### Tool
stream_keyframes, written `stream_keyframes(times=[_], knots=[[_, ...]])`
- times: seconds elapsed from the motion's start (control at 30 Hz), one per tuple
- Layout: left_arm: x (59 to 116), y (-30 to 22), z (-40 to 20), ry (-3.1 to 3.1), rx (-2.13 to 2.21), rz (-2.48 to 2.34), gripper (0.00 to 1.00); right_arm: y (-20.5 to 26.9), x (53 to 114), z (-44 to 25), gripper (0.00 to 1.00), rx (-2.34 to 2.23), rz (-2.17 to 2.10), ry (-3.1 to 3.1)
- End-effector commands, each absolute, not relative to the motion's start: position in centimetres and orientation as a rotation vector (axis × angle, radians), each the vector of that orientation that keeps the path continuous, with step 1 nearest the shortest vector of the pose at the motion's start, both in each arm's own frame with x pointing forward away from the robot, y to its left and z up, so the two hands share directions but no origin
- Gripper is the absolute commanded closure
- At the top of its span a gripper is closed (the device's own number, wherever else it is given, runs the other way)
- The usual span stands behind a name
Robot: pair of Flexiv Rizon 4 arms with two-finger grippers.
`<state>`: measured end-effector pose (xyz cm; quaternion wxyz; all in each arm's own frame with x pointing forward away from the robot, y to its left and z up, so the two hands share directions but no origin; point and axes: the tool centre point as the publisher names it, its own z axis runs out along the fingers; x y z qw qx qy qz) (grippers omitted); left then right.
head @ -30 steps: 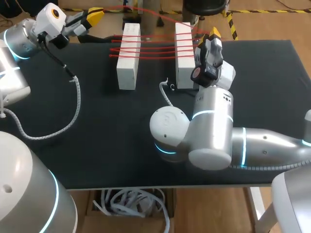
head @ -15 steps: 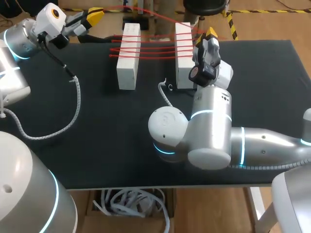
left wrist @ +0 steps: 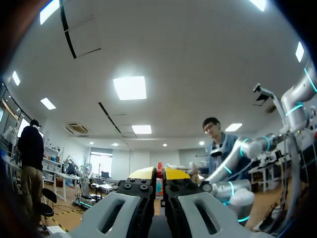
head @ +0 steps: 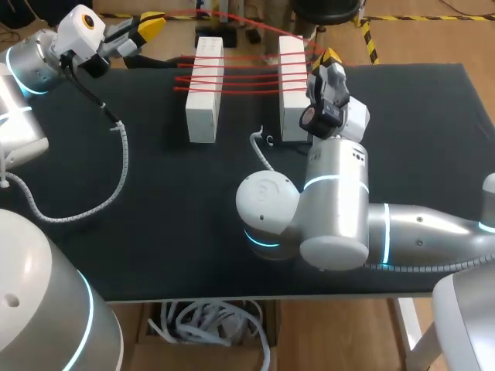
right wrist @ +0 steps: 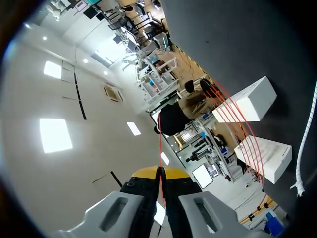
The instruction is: Grab the tape and strap the tape.
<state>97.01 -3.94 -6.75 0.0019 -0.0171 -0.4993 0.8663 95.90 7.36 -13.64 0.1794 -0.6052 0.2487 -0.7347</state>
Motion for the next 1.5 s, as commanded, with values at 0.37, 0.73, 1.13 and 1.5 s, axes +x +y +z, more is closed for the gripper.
stream_keyframes(times=[0.37, 0.73, 1.13, 1.5], knots=[[97.08, -3.89, -6.83, -1.564, -0.058, 2.718, 1.0, 7.06, 95.99, -13.24, 1.0, -1.753, -2.057, 0.662], [97.42, -3.14, -6.45, -2.378, -0.173, 2.015, 1.0, 7.06, 95.99, -13.24, 1.0, -1.753, -2.057, 0.662], [97.57, -3.75, -6.16, -2.385, -0.249, 2.104, 1.0, 7.06, 95.99, -13.24, 1.0, -1.753, -2.057, 0.662], [97.03, -3.39, -5.85, -2.644, -0.119, 1.666, 1.0, 7.06, 95.99, -13.24, 1.0, -1.753, -2.057, 0.662]])
